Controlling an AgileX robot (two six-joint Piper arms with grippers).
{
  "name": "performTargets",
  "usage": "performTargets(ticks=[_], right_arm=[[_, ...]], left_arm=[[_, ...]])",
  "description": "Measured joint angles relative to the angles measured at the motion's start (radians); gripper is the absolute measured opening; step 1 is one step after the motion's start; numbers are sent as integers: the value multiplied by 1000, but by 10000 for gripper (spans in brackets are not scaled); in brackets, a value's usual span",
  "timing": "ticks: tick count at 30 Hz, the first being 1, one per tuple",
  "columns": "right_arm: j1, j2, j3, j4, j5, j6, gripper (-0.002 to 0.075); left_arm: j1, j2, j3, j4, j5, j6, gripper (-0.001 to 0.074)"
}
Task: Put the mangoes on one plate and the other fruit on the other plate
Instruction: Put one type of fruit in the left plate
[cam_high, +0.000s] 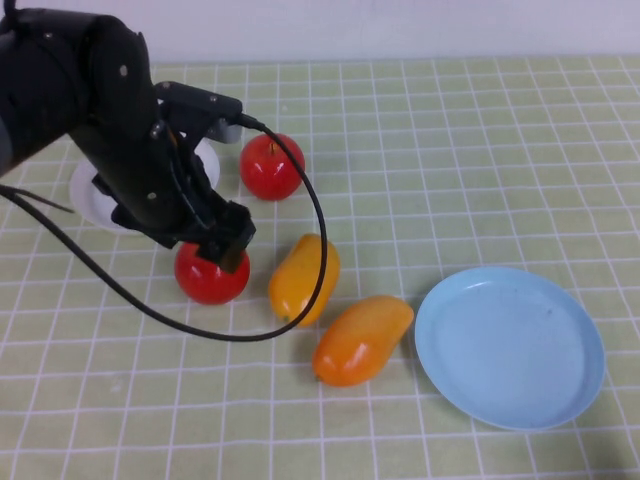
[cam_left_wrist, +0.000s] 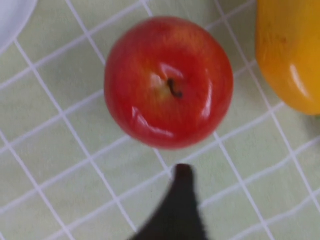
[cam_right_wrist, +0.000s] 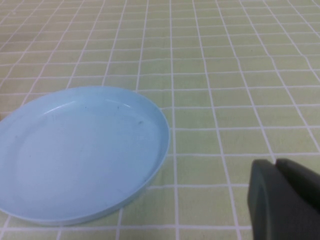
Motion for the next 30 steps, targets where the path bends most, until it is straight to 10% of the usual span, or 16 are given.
performTargets(ticks=[5,30], right_arm=[[0,0,0,0,0,0,-16],[0,0,0,0,0,0,-16]], left_arm=[[0,31,-13,5,-69,0,667],[30,221,-75,54,-114,-74,668]])
